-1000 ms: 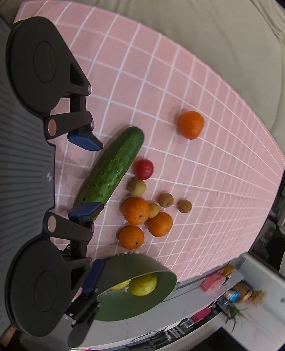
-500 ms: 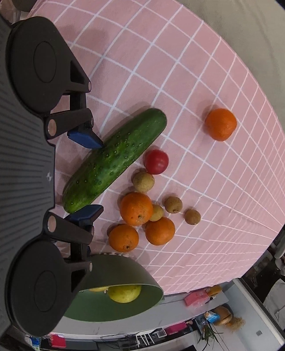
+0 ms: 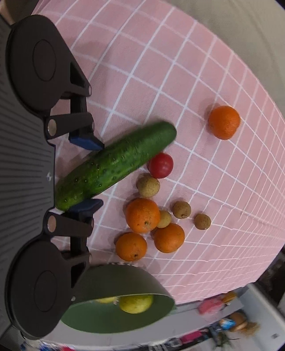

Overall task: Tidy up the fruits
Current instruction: 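Grasp the cucumber at its end with the left gripper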

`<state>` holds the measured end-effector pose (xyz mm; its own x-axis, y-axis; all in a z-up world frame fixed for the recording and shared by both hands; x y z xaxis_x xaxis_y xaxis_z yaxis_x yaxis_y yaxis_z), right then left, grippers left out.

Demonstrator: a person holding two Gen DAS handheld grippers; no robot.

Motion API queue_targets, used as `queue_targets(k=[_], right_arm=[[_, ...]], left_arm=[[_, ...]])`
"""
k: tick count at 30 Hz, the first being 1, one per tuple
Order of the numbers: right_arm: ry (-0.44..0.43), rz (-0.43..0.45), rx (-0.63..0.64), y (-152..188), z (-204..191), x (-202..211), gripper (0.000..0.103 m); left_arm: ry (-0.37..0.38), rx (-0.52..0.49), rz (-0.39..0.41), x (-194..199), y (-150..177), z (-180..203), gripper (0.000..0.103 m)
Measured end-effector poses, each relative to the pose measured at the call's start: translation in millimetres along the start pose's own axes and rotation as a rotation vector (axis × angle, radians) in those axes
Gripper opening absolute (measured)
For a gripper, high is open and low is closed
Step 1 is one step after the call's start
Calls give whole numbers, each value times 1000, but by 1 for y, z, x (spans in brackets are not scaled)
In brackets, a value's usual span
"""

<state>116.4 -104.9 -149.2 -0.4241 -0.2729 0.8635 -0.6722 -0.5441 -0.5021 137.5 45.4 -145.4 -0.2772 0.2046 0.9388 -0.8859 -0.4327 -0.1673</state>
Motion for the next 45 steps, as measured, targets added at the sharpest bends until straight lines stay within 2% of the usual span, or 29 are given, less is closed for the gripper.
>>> queue_targets(k=[3,5,7,9,12,14,19,21,24,28,30,33,35,38,40,43,45], right_arm=[[-69,7,35,-2,-15,6,42],[-86,21,65,-4,-25,10,42],[-131,32,65,-6,-30,12,46],[-173,28,41,-7,-31,12,49],[-128,39,73,-7,-35,14,49],[-119,50,71,-5,-33,18,49],[-64,47,38,-2,-19,22,50],[-45,40,20,-1,-12,23,51],[-28,35,9,0,-8,23,52],[-22,33,23,-2,-9,19,52],[-23,36,26,-3,-10,20,52],[-29,53,14,-5,-10,18,52],[-32,66,7,-7,-10,17,52],[-24,89,5,-11,-9,15,51],[-14,100,3,-13,-7,13,48],[-11,114,-8,-16,-4,9,47],[-8,124,-18,-20,-1,5,47]], left_arm=[[-26,-28,-14,7,1,-5,39],[-29,-36,-19,12,1,-9,36],[-36,-59,-15,15,2,-9,36],[-35,-62,-3,13,4,-9,42],[-25,-35,8,8,4,-11,52],[-8,-3,6,2,3,-12,56],[-22,7,9,-11,3,-10,58],[-26,-23,15,-10,3,-6,49],[-60,-68,9,-8,5,-5,47],[-178,-198,16,2,5,-2,45],[-213,-269,25,8,5,-1,44],[-205,-306,41,12,4,-1,45],[-168,-263,44,9,5,-8,45],[-70,-102,45,3,8,-27,44],[-35,-37,87,5,9,-32,44],[-57,-74,172,13,10,-27,44],[-66,-77,182,13,9,-26,44]])
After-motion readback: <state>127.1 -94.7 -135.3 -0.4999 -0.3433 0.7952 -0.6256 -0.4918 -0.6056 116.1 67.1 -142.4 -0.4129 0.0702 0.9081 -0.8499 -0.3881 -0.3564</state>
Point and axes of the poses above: each gripper's, at about its wrist camera, not at the fingertips, and x roughly against the way its jaws point, z to its right, y to its underside, the point moved 2 cm from there along -x, roughly the way its jaws point, and after that the axes turned 3 degrees about -z, right-handed, at the moved point
